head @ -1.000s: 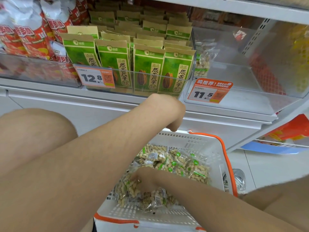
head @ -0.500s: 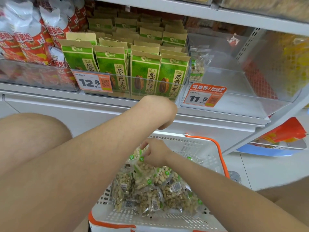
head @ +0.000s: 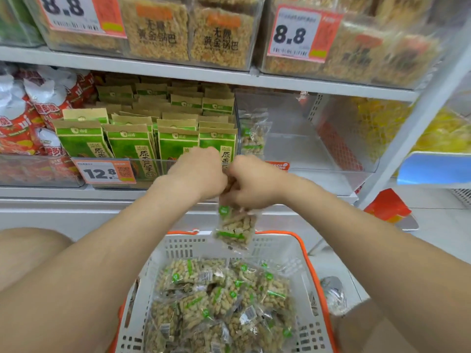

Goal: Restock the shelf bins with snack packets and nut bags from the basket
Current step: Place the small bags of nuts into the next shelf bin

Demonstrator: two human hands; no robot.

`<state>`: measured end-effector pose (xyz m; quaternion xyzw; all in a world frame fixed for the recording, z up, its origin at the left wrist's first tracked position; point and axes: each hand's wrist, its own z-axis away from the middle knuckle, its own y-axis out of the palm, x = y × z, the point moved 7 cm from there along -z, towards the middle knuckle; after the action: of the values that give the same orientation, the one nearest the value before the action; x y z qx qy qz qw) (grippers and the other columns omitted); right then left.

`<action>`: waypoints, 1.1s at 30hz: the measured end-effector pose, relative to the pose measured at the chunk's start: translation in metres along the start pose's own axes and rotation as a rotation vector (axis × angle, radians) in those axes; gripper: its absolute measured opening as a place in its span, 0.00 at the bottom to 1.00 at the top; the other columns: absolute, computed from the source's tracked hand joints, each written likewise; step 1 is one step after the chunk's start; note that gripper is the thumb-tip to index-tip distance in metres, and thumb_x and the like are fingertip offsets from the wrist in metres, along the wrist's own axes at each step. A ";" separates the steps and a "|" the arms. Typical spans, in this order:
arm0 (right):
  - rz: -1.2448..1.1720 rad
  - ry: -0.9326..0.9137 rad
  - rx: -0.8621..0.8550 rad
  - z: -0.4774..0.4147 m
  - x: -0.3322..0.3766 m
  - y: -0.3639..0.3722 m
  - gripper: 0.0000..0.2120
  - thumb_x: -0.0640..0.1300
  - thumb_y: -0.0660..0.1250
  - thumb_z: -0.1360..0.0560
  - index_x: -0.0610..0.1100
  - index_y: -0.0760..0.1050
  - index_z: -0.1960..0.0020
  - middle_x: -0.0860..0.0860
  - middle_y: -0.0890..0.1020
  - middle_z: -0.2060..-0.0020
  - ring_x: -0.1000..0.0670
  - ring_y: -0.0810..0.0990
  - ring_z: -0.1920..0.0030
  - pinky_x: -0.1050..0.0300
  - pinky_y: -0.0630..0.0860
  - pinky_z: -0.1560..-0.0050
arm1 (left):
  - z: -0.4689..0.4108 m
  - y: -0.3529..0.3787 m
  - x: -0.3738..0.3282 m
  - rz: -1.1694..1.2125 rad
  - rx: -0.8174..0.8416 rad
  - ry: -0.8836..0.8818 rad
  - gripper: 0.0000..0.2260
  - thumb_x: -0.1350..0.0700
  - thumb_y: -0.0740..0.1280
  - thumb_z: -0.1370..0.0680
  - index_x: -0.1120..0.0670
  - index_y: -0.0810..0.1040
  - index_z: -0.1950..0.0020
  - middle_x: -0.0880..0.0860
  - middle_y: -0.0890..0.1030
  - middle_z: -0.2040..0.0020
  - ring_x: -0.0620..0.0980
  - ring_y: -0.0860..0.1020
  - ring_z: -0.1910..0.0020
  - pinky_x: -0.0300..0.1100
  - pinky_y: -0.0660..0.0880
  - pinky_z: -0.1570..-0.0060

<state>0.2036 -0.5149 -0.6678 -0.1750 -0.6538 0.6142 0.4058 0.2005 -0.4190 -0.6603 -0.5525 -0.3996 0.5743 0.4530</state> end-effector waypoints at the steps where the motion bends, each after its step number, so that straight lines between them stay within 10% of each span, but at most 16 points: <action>1: 0.013 -0.002 -0.039 0.001 -0.002 -0.018 0.10 0.40 0.73 0.29 0.47 0.79 0.68 0.54 0.79 0.75 0.54 0.75 0.72 0.68 0.67 0.68 | -0.002 -0.007 0.001 0.090 -0.087 -0.009 0.10 0.52 0.64 0.21 0.55 0.73 0.61 0.57 0.75 0.62 0.61 0.76 0.60 0.48 0.71 0.60; 7: -0.117 0.125 -0.387 0.017 -0.038 -0.089 0.09 0.40 0.68 0.21 0.46 0.86 0.56 0.52 0.84 0.68 0.54 0.81 0.64 0.55 0.80 0.55 | -0.004 -0.020 -0.029 0.448 -0.188 0.106 0.28 0.44 0.52 0.12 0.55 0.76 0.66 0.54 0.80 0.65 0.57 0.78 0.60 0.49 0.70 0.60; 12: -0.455 0.191 -0.665 0.027 -0.066 -0.098 0.05 0.48 0.73 0.22 0.50 0.87 0.54 0.58 0.86 0.65 0.56 0.86 0.59 0.49 0.84 0.49 | -0.007 -0.018 -0.045 0.522 -0.278 0.152 0.22 0.44 0.51 0.12 0.49 0.70 0.62 0.49 0.77 0.62 0.54 0.76 0.59 0.49 0.65 0.60; 16: -0.661 0.335 -0.529 0.033 -0.082 -0.093 0.15 0.58 0.77 0.27 0.49 0.84 0.48 0.49 0.88 0.58 0.50 0.87 0.57 0.53 0.83 0.55 | -0.009 -0.024 -0.040 0.545 -0.457 0.095 0.24 0.42 0.53 0.12 0.52 0.72 0.62 0.50 0.76 0.65 0.51 0.74 0.64 0.50 0.61 0.63; 22: -0.956 0.351 -0.237 0.042 -0.088 -0.078 0.18 0.48 0.77 0.23 0.39 0.79 0.39 0.41 0.88 0.54 0.43 0.87 0.58 0.54 0.83 0.61 | -0.013 -0.019 -0.045 0.630 -0.464 0.087 0.25 0.40 0.52 0.13 0.55 0.74 0.59 0.52 0.79 0.63 0.53 0.78 0.63 0.52 0.71 0.62; 28: -1.049 0.654 -0.593 0.035 -0.147 -0.083 0.21 0.50 0.74 0.22 0.37 0.76 0.38 0.43 0.85 0.57 0.48 0.83 0.65 0.60 0.74 0.73 | -0.002 -0.022 -0.048 0.334 -0.477 0.163 0.10 0.50 0.58 0.13 0.49 0.78 0.46 0.47 0.82 0.55 0.51 0.80 0.56 0.50 0.78 0.58; 33: -0.785 0.629 -0.654 0.008 -0.164 -0.077 0.15 0.49 0.74 0.23 0.43 0.72 0.46 0.45 0.81 0.45 0.46 0.81 0.47 0.50 0.80 0.48 | -0.001 -0.008 -0.049 0.019 -0.332 0.202 0.11 0.55 0.64 0.18 0.46 0.80 0.38 0.47 0.84 0.49 0.53 0.82 0.50 0.49 0.80 0.59</action>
<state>0.3179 -0.6538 -0.6464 -0.2093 -0.6732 0.1041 0.7015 0.2013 -0.4641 -0.6396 -0.6785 -0.4360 0.4463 0.3878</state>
